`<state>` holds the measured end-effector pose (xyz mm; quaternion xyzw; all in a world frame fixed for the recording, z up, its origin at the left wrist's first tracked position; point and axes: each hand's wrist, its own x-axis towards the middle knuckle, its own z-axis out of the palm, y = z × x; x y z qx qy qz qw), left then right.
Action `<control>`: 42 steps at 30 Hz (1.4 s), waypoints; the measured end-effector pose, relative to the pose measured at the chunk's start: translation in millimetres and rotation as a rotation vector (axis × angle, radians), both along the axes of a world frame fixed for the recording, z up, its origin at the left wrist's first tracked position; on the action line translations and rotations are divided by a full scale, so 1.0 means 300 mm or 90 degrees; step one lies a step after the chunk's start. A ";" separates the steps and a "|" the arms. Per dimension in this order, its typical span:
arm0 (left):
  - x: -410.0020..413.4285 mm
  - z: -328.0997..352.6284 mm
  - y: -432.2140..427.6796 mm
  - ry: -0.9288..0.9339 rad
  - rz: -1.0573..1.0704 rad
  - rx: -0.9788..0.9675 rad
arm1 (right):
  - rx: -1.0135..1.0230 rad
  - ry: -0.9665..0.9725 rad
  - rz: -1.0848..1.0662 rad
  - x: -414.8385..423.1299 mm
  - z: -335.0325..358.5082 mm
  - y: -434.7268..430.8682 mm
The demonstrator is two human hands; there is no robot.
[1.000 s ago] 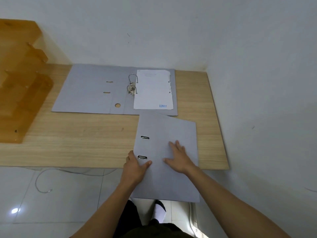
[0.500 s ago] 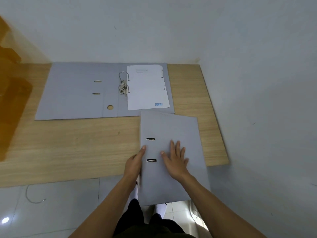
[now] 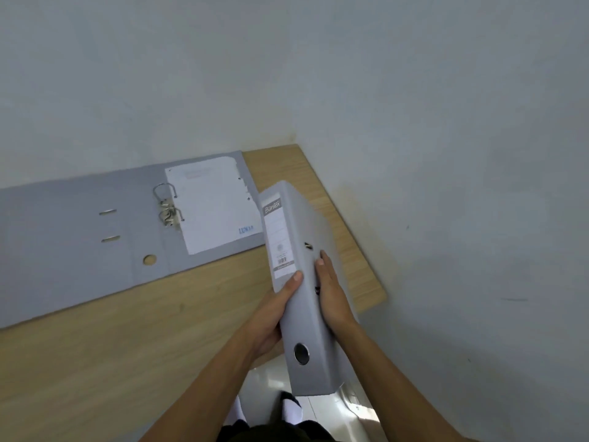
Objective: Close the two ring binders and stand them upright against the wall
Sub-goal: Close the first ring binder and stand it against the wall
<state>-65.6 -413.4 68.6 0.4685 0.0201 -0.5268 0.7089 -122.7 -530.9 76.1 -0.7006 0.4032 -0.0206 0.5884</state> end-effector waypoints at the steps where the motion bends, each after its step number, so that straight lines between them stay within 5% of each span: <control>1: 0.010 0.012 -0.004 -0.026 0.000 -0.007 | 0.003 -0.027 -0.008 0.006 0.024 0.007; 10: 0.167 0.150 -0.010 -0.353 -0.067 -0.099 | -0.095 -0.200 0.164 0.098 0.313 -0.044; 17: 0.240 0.113 -0.088 -0.537 -0.067 -0.003 | -0.150 -0.272 0.144 0.152 0.325 -0.128; 36: 0.423 0.082 -0.508 -0.656 -0.151 0.122 | -0.161 -0.198 0.047 0.215 0.224 -0.487; 42: 0.504 0.071 -0.618 -0.694 -0.142 0.190 | -0.174 -0.148 -0.107 0.319 0.170 -0.547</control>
